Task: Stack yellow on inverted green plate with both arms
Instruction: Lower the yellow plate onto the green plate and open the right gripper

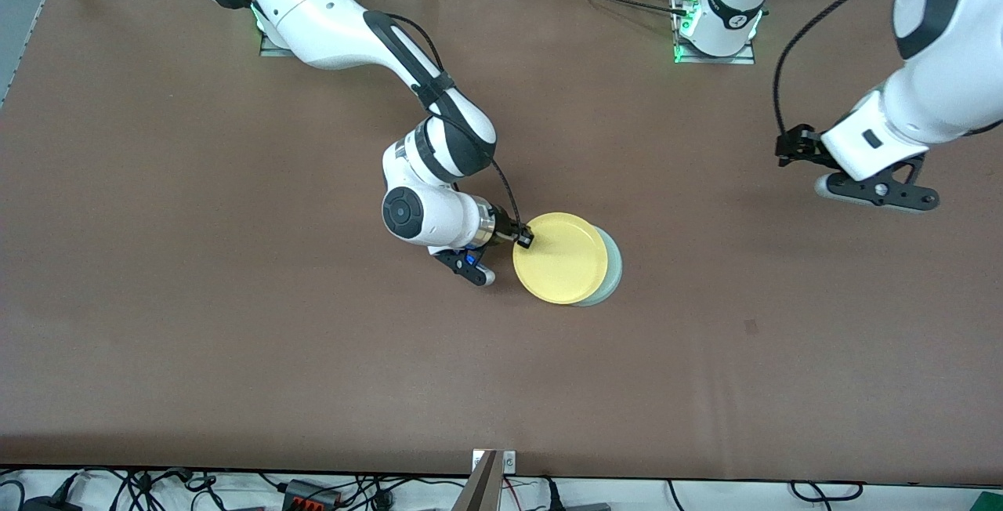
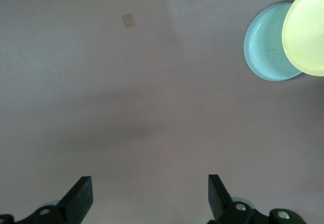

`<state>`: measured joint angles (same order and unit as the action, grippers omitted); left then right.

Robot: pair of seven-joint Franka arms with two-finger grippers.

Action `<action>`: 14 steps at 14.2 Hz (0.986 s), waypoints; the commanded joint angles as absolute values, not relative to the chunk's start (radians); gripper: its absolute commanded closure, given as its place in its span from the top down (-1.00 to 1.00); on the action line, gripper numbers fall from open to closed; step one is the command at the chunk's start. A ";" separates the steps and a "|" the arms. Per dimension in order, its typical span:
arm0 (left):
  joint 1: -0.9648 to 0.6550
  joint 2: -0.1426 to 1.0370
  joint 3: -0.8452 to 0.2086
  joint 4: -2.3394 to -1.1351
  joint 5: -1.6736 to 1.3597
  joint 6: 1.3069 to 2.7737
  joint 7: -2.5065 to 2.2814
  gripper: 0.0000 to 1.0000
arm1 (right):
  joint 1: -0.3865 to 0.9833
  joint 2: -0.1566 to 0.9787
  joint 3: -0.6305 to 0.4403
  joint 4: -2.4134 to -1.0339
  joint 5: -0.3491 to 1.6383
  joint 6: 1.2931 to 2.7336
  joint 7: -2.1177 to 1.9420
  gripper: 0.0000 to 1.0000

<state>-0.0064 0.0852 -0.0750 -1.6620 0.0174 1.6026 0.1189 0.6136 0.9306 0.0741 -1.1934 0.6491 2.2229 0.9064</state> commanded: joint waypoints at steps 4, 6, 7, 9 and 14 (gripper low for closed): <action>-0.075 -0.158 0.017 -1.888 -0.017 1.850 0.112 1.00 | 0.643 0.968 0.087 -1.163 0.781 2.290 0.957 -1.00; -0.075 -0.153 0.014 -1.869 -0.017 1.801 0.123 1.00 | 0.658 0.982 0.086 -1.166 0.776 2.295 0.954 -1.00; -0.078 -0.138 0.014 -1.833 -0.017 1.751 0.120 1.00 | 0.666 0.982 0.084 -1.167 0.773 2.298 0.954 -1.00; -0.083 -0.095 0.011 -1.757 -0.017 1.672 0.117 1.00 | 0.675 0.980 0.083 -1.170 0.727 2.296 0.960 -1.00; -0.084 -0.040 0.011 -1.687 -0.021 1.664 0.124 1.00 | 0.678 0.976 0.083 -1.216 0.703 2.296 0.957 -1.00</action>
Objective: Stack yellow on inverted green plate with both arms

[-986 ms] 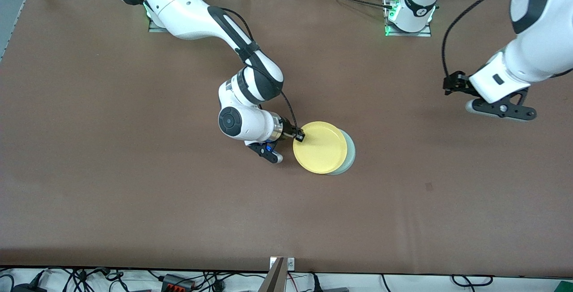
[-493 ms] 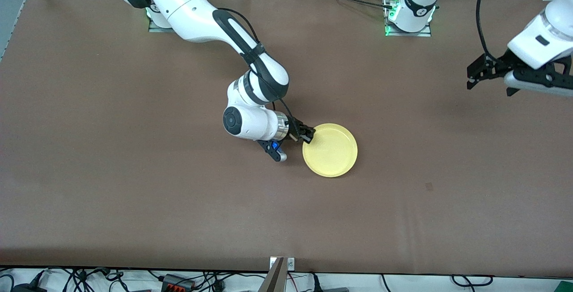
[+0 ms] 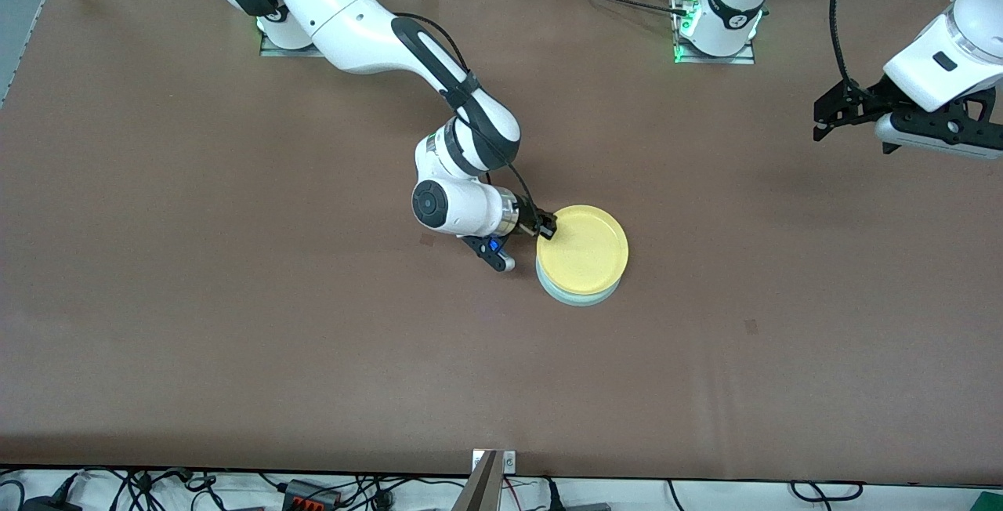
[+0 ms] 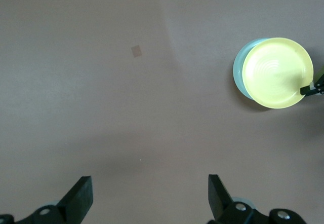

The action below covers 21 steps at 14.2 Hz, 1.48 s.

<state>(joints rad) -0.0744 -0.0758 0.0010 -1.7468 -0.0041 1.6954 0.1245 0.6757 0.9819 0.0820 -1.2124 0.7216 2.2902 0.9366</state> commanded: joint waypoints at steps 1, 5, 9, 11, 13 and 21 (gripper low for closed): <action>-0.081 -0.038 0.011 -1.686 -0.023 1.670 0.115 1.00 | 0.678 0.976 0.083 -1.216 0.704 2.296 0.960 -1.00; -0.084 -0.021 0.011 -1.666 -0.026 1.667 0.115 1.00 | 0.680 0.960 0.074 -1.212 0.687 2.292 0.966 1.00; -0.087 -0.021 0.011 -1.663 -0.026 1.667 0.114 1.00 | 0.661 0.896 0.066 -1.209 0.542 2.217 0.963 1.00; -0.089 -0.020 0.011 -1.661 -0.025 1.667 0.114 1.00 | 0.637 0.853 0.019 -1.200 0.456 2.090 0.950 1.00; -0.087 -0.021 0.011 -1.663 -0.025 1.667 0.114 1.00 | 0.632 0.824 -0.020 -1.128 0.373 1.967 0.925 1.00; -0.087 -0.020 0.011 -1.660 -0.026 1.672 0.117 1.00 | 0.584 0.738 -0.244 -1.065 0.219 1.637 0.432 1.00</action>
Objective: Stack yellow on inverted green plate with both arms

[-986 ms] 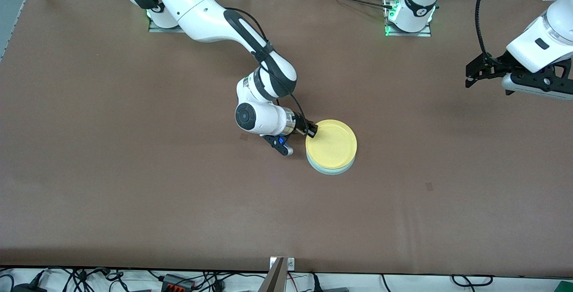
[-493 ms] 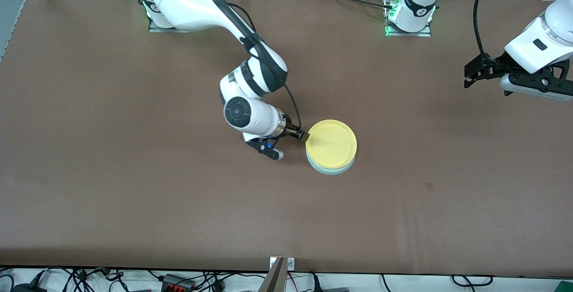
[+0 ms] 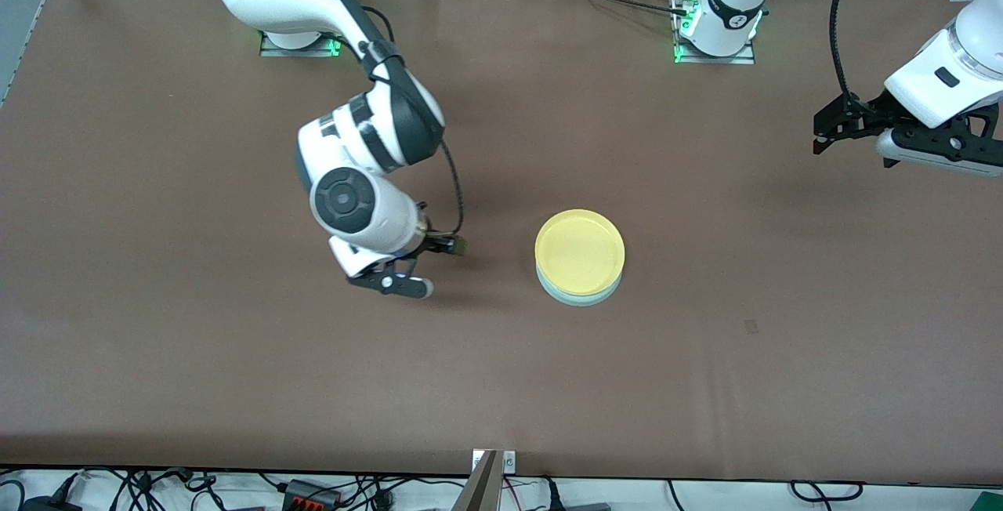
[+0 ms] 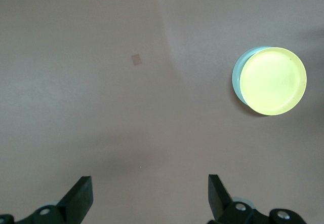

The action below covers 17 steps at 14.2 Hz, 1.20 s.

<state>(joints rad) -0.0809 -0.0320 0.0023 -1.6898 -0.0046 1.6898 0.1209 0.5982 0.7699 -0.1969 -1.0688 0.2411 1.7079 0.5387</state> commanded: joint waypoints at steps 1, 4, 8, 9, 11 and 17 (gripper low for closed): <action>-0.087 -0.018 0.011 -1.660 -0.023 1.674 0.117 1.00 | 0.584 0.721 -0.265 -1.065 0.219 1.635 0.390 1.00; -0.089 -0.018 0.011 -1.658 -0.017 1.674 0.117 1.00 | 0.569 0.698 -0.319 -1.066 0.216 1.625 0.319 1.00; -0.092 -0.018 0.011 -1.658 -0.015 1.675 0.115 1.00 | 0.503 0.663 -0.374 -1.066 0.226 1.620 0.301 1.00; -0.091 -0.018 0.011 -1.658 -0.015 1.674 0.115 1.00 | 0.470 0.638 -0.371 -1.072 0.227 1.629 0.292 1.00; -0.091 -0.018 0.011 -1.658 -0.015 1.674 0.115 1.00 | 0.425 0.603 -0.368 -1.092 0.221 1.632 0.229 1.00; -0.091 -0.018 0.011 -1.658 -0.015 1.672 0.115 1.00 | 0.278 0.395 -0.348 -1.262 0.172 1.694 -0.015 1.00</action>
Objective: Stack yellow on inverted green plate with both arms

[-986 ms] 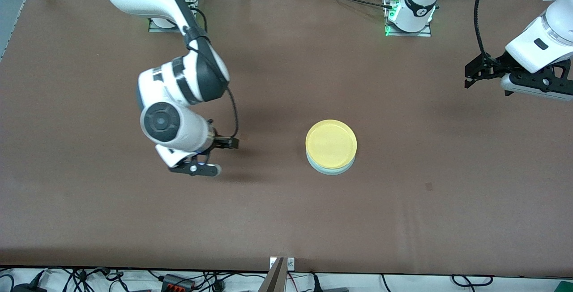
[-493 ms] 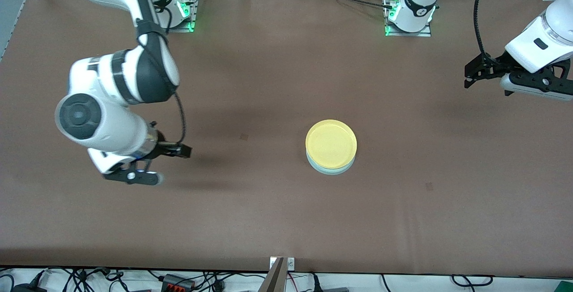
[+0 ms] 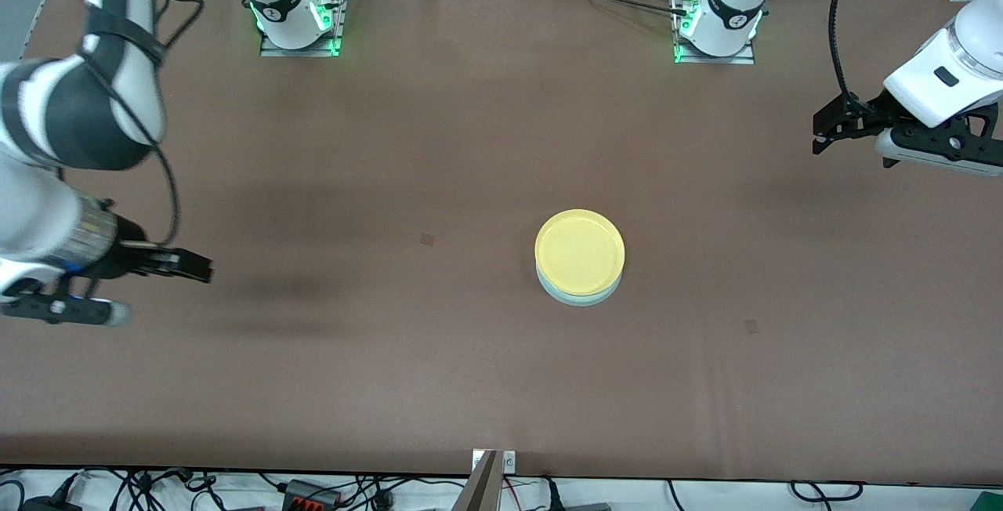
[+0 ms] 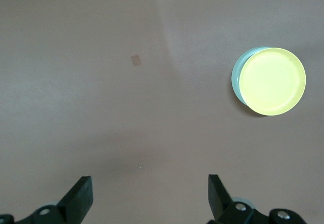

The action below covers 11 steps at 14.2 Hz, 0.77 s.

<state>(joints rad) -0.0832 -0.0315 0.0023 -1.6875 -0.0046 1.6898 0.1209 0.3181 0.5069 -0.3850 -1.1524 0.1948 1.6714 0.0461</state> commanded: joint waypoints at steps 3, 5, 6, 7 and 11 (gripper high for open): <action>-0.091 -0.018 0.011 -1.658 -0.014 1.672 0.115 1.00 | 0.109 0.305 -0.162 -1.304 0.047 1.690 -0.028 1.00; -0.091 -0.020 0.009 -1.658 -0.014 1.672 0.115 1.00 | 0.023 0.279 -0.073 -1.315 0.005 1.690 -0.035 1.00; -0.092 -0.020 0.011 -1.658 -0.014 1.672 0.115 1.00 | -0.009 0.266 -0.048 -1.321 0.003 1.690 -0.057 1.00; -0.091 -0.020 0.011 -1.658 -0.015 1.672 0.115 1.00 | -0.018 0.252 -0.046 -1.344 0.008 1.690 -0.076 1.00; -0.091 -0.020 0.011 -1.658 -0.015 1.672 0.115 1.00 | -0.018 0.180 -0.051 -1.442 0.002 1.684 -0.072 1.00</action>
<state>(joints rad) -0.0832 -0.0315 0.0024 -1.6870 -0.0046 1.6899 0.1209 -0.0008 0.2464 -0.0765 -1.3562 0.0219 1.6712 -0.0613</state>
